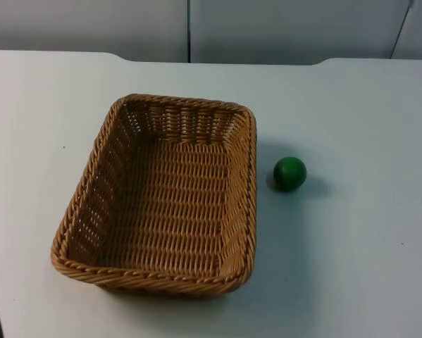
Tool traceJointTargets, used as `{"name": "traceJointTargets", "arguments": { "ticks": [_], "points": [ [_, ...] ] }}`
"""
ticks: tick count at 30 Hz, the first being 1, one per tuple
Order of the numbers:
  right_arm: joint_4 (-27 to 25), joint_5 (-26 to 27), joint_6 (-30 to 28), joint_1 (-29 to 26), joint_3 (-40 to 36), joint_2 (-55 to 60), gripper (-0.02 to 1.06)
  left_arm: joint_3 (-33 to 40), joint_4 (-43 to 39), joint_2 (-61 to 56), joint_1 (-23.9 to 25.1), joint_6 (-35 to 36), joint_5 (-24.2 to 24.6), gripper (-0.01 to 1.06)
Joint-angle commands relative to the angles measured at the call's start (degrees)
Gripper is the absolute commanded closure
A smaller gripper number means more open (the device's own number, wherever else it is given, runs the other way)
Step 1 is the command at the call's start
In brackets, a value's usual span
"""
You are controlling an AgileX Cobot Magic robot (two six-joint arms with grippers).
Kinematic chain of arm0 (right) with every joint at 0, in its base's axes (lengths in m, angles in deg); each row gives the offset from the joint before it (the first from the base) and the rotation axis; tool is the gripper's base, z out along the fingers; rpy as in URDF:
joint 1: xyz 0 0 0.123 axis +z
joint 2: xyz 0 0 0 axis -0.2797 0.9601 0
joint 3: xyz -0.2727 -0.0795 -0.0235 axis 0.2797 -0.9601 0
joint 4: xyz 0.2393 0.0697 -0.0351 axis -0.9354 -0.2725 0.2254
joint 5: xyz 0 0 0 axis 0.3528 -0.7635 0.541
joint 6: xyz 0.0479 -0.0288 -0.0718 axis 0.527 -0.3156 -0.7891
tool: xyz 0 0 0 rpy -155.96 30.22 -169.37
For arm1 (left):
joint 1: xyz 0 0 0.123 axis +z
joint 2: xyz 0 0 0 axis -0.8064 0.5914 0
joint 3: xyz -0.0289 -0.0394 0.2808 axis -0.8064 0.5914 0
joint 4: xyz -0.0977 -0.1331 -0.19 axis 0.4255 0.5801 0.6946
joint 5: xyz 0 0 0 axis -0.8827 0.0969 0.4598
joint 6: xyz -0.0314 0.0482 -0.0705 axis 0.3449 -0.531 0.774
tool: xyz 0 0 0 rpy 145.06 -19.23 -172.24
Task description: Pick up the basket with the left hand and place the ball into the basket with the right hand.
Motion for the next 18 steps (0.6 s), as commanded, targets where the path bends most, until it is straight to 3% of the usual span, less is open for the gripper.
{"name": "traceJointTargets", "arguments": {
  "ticks": [1,6,8,9,12,15,18],
  "points": [
    [0.0,0.53,0.03,-0.48,-0.28,-0.09,1.05,0.11,0.49,-0.27,-0.21,-0.03,-0.76,1.05],
    [0.0,0.53,0.03,-0.48,-0.28,-0.09,1.05,-6.53,2.84,2.3,-0.21,4.01,-3.31,1.05],
    [0.0,0.53,0.03,-0.48,-0.28,-0.09,1.05,-13.69,2.97,10.05,-0.21,4.97,-0.76,1.05],
    [0.0,0.53,0.03,-0.48,-0.28,-0.09,1.05,-13.69,2.97,10.05,-0.21,4.97,-0.76,1.05],
    [0.0,0.53,0.03,-0.48,-0.28,-0.09,1.05,-21.49,6.02,21.92,-0.21,4.84,4.84,1.05],
    [0.0,0.53,0.03,-0.48,-0.28,-0.09,1.05,-23.95,11.56,30.63,-0.21,3.11,6.75,1.05],
    [0.0,0.53,0.03,-0.48,-0.28,-0.09,1.05,-24.25,21.54,43.32,-0.21,-4.47,7.54,1.05]
  ]
}}
